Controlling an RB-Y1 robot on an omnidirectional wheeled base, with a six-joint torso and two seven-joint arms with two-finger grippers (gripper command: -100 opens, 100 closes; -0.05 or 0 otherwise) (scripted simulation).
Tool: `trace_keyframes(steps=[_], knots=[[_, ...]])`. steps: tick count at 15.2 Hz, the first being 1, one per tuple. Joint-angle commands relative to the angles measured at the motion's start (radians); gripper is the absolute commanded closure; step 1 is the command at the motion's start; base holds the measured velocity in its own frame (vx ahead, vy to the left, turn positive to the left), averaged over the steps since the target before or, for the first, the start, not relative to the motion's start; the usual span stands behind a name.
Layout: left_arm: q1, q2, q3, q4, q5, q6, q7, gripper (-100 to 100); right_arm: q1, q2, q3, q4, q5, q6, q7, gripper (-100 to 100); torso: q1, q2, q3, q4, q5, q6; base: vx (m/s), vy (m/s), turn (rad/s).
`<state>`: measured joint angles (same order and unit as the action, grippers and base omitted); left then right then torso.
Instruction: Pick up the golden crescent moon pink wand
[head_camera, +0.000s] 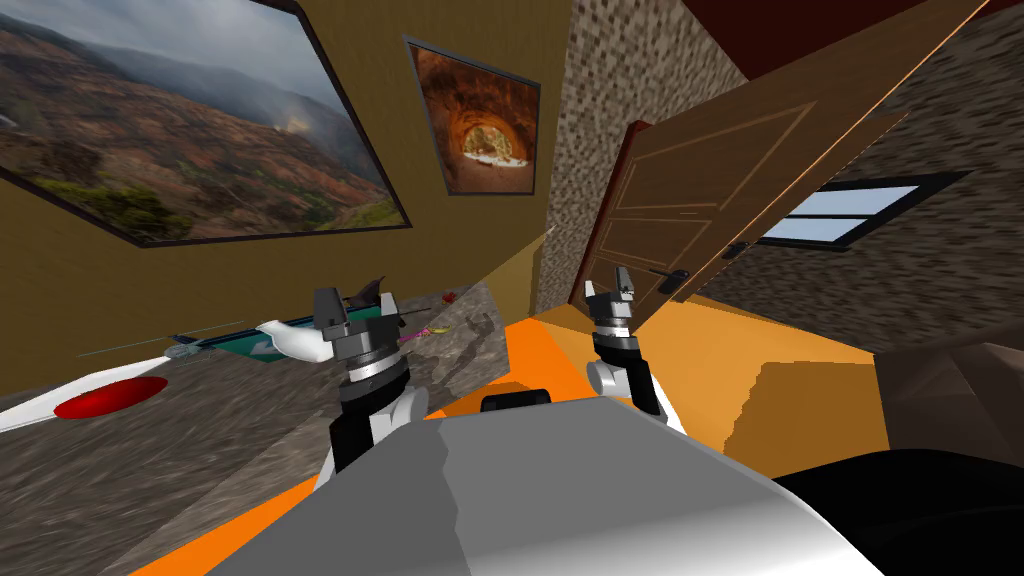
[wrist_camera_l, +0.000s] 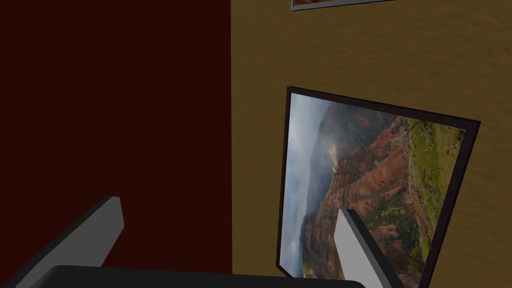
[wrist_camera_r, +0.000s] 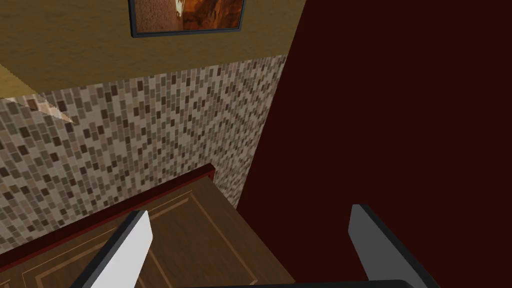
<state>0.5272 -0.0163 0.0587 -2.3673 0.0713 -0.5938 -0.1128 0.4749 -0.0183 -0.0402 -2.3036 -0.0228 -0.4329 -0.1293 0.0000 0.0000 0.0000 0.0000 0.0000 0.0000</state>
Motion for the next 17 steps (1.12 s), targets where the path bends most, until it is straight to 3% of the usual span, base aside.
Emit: trace_keyframes(steps=[1, 7, 12, 17], knots=[[-0.012, 0.04, -0.003, 0.013, 0.007, 0.012, 0.001, -100, 0.0, 0.0, 0.0, 0.0, 0.0, 0.0, 0.0, 0, 0.0, 0.0, 0.0, 0.0, 0.0, 0.0, -0.007, 0.009, -0.02], [-0.08, 0.143, -0.023, 0.094, 0.05, 0.087, 0.01, -100, 0.0, 0.0, 0.0, 0.0, 0.0, 0.0, 0.0, 0, 0.004, 0.001, 0.001, 0.0, 0.001, 0.0, -0.023, 0.04, -0.053], [-0.135, 0.184, -0.039, 0.157, 0.084, 0.145, 0.017, -100, 0.0, 0.0, 0.0, 0.0, 0.0, 0.0, 0.0, 0, 0.005, 0.002, 0.001, 0.0, 0.001, 0.0, -0.032, 0.058, -0.064], [-0.231, 0.233, -0.067, 0.267, 0.148, 0.239, 0.029, -100, 0.0, 0.0, 0.0, 0.0, 0.0, 0.0, 0.0, 0, 0.006, 0.002, 0.001, 0.001, 0.001, 0.0, -0.041, 0.074, -0.074]])
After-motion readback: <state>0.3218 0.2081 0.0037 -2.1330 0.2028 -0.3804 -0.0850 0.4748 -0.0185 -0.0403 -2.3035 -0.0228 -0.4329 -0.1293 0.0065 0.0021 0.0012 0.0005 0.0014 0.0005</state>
